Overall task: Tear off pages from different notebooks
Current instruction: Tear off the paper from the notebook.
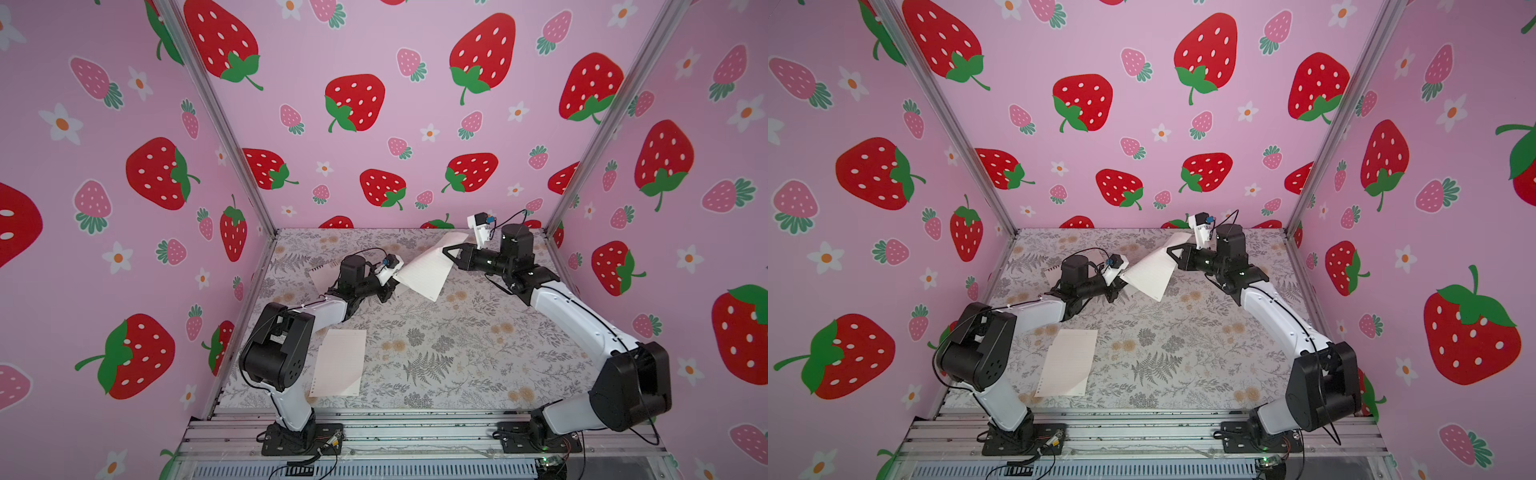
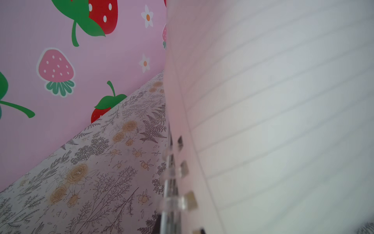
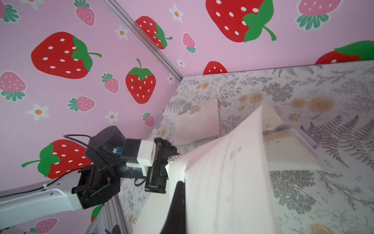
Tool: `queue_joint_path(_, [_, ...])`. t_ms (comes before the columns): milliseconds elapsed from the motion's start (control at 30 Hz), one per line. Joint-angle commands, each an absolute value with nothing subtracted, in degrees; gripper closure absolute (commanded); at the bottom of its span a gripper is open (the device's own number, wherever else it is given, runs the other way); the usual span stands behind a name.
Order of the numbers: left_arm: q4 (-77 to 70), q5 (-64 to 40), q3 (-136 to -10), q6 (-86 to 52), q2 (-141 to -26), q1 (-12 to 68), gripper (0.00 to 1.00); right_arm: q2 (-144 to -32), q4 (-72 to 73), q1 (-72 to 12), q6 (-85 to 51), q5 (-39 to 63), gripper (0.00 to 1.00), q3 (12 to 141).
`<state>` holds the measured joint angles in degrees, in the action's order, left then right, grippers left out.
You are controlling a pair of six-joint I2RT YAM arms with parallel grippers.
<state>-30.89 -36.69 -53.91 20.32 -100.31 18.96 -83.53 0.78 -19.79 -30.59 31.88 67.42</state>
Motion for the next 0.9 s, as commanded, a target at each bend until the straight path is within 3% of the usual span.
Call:
queue_joint_path(0, [-30.1, -35.0, -53.3, 18.3, -98.2, 15.8, 1.0, -80.6, -1.5, -15.9, -29.5, 28.3, 1.0, 66.9])
queue_joint_path(533, [-29.2, -29.9, -49.6, 15.8, -95.1, 12.8, 1.0, -83.7, -15.1, -14.4, -24.4, 5.5, 1.0, 62.0])
queue_joint_path(733, [-28.5, -28.1, -49.7, 15.6, -95.4, 12.7, 1.0, -84.2, -18.5, -13.8, -22.9, 1.7, 1.0, 63.0])
queue_joint_path(867, [-27.9, -29.2, -50.2, 15.7, -95.6, 12.7, 1.0, -85.1, -17.6, -13.3, -23.1, 7.6, 1.0, 64.1])
